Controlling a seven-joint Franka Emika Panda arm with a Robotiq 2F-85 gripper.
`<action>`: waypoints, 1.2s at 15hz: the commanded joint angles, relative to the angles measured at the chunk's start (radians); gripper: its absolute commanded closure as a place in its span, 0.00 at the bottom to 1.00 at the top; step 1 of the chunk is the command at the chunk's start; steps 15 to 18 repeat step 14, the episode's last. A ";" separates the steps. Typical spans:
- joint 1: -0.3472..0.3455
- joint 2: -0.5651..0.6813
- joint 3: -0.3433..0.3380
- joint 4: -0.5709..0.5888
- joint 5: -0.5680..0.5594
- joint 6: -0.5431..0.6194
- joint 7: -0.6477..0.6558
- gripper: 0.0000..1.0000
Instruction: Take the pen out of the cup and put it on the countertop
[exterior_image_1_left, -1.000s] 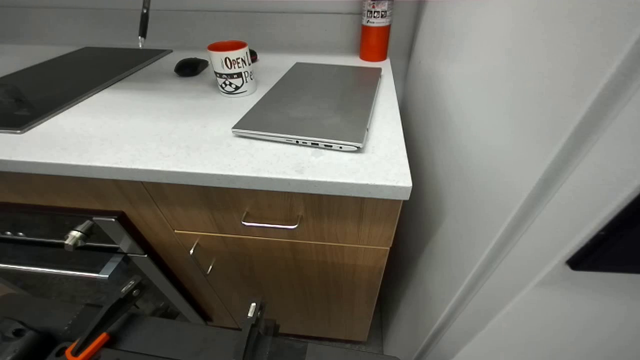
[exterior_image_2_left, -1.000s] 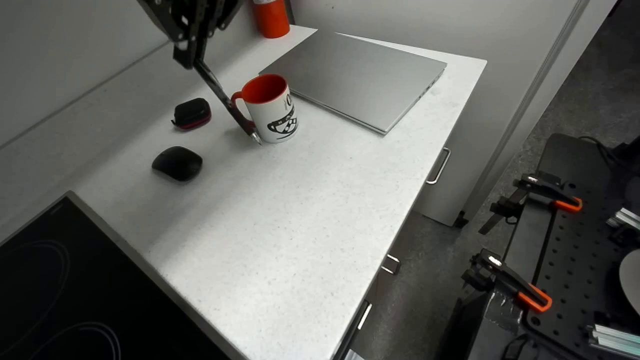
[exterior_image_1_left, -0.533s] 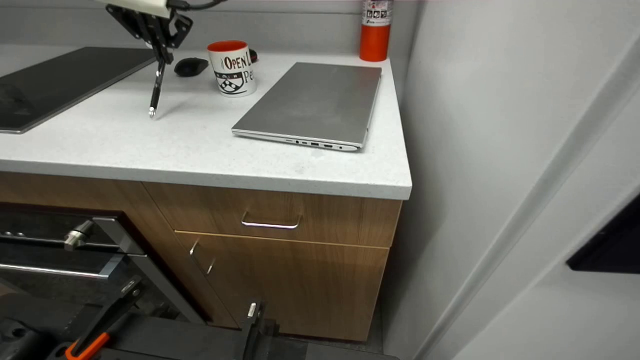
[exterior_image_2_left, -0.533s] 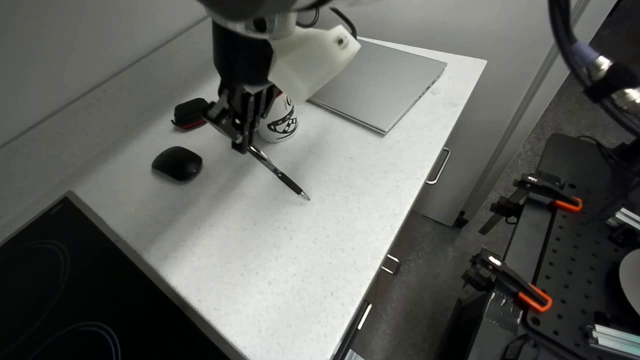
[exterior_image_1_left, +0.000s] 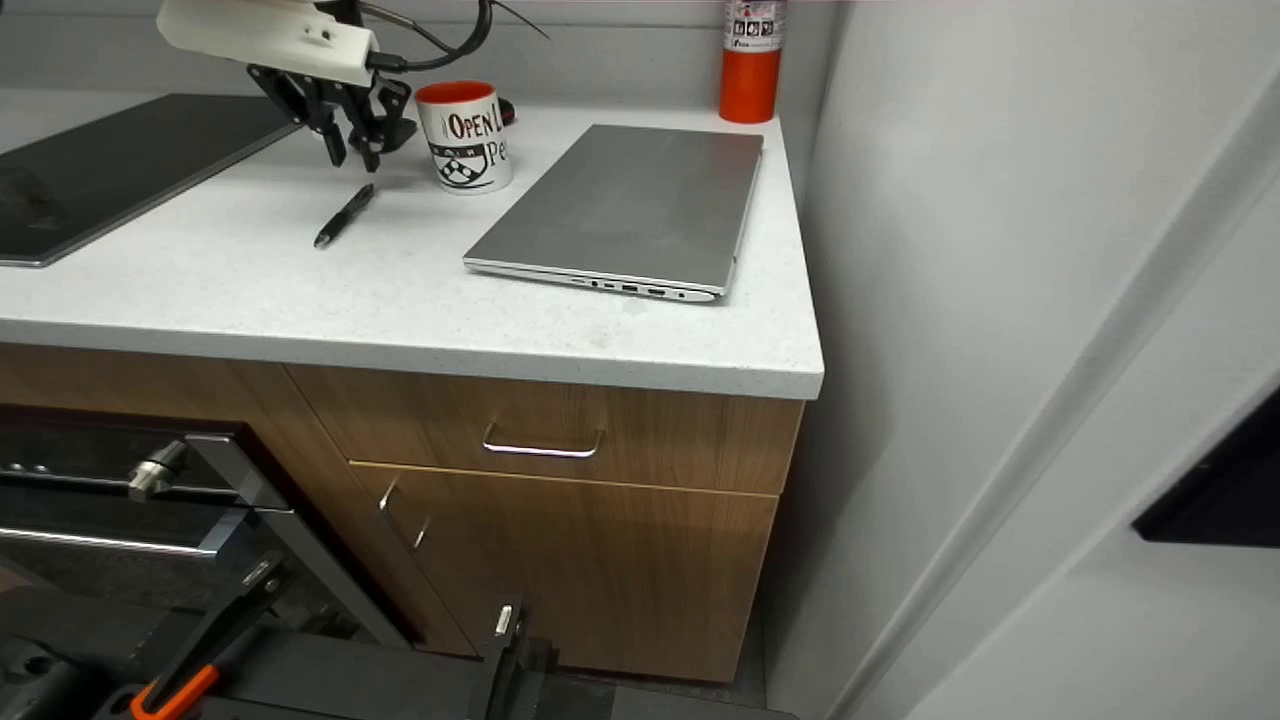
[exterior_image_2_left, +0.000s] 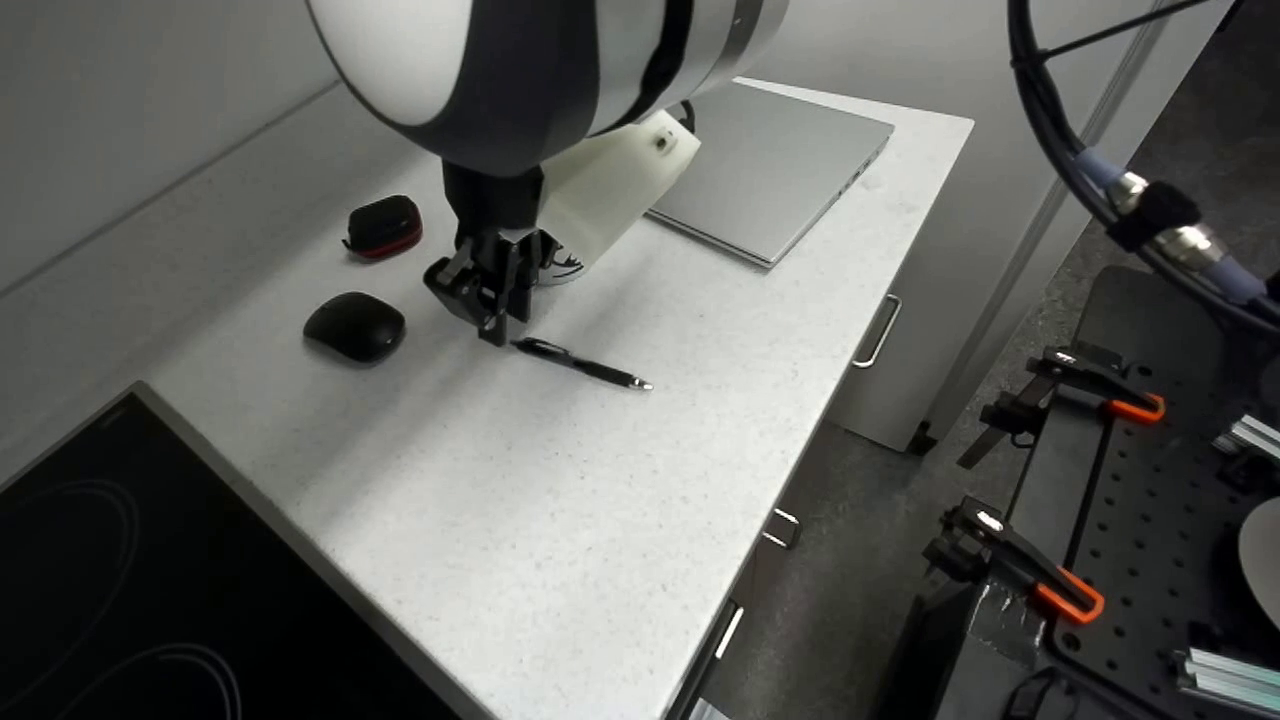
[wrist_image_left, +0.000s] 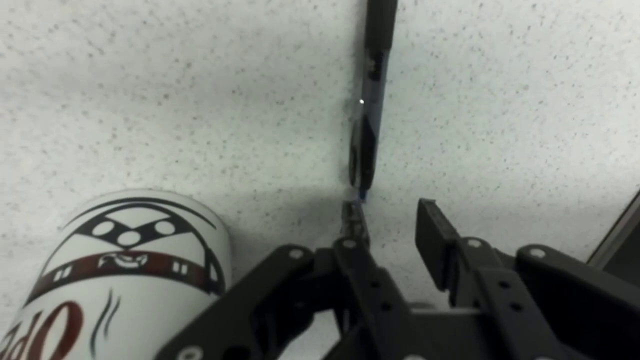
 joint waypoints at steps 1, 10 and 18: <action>-0.006 -0.001 -0.008 0.028 -0.055 -0.024 0.060 0.34; -0.019 -0.002 0.011 0.013 -0.023 -0.003 0.039 0.00; -0.020 -0.002 0.011 0.013 -0.023 -0.005 0.039 0.00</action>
